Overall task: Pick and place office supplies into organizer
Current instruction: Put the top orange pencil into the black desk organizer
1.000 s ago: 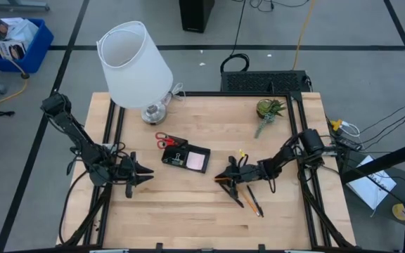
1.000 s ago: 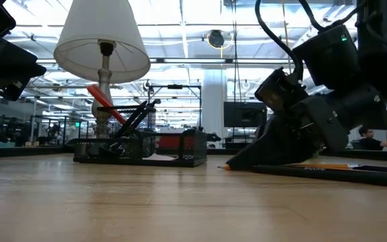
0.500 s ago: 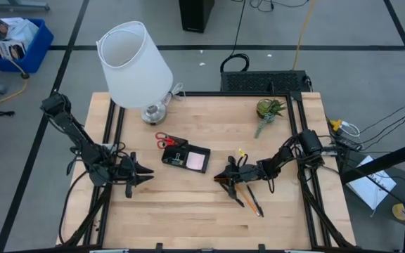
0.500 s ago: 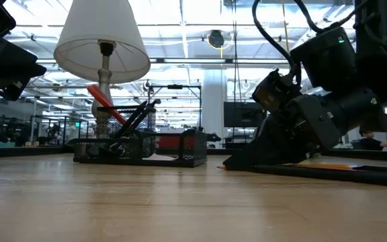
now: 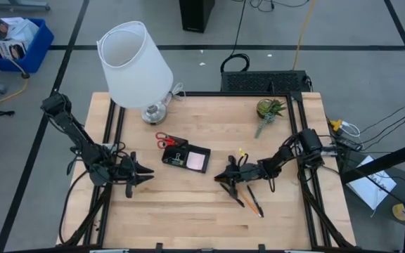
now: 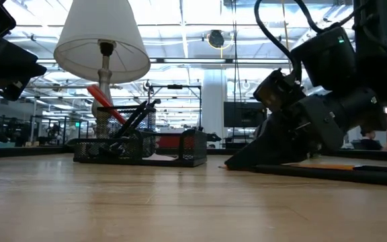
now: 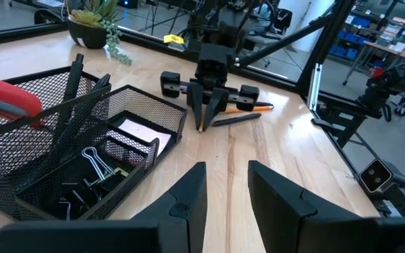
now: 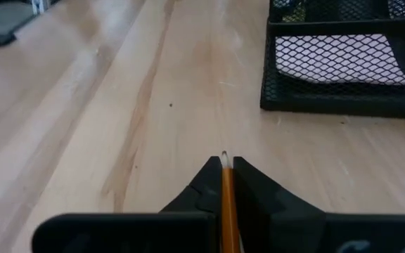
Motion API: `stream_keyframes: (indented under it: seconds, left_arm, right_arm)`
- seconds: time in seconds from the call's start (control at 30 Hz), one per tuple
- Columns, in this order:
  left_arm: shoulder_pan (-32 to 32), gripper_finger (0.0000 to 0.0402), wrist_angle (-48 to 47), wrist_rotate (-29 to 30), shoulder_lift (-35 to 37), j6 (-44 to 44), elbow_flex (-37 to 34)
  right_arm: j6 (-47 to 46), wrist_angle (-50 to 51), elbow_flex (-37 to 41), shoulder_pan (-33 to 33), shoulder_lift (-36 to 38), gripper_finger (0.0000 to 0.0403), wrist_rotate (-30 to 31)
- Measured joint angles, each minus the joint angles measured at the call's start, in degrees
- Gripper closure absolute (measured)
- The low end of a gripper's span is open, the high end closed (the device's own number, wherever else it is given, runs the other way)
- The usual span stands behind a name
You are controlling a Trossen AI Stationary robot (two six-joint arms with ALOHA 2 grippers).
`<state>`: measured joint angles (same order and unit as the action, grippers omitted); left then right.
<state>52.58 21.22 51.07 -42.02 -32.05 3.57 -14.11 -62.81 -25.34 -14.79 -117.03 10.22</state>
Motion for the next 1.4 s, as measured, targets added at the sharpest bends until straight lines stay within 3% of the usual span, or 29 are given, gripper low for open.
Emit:
stream_keyframes:
  seconds: [0.53,0.67,1.03,1.4]
  left_arm:
    - [0.00,0.0293,-0.11,0.03,0.01,0.20,0.00]
    - [0.00,0.0293,-0.09,0.32,0.02,0.24,0.00]
    - [0.00,0.0293,-0.07,0.48,0.00,0.24,0.00]
    - [0.00,0.0293,-0.07,0.48,0.02,0.20,0.00]
  right_arm:
    - [6.23,9.45,-0.09,1.15,15.75,0.0388,4.15]
    - [7.73,6.78,-0.18,1.42,17.69,0.0388,4.83]
    - [15.21,-9.50,-1.79,3.95,18.16,0.0388,4.53]
    - [19.50,-7.17,-18.60,9.44,10.98,0.0387,-4.27]
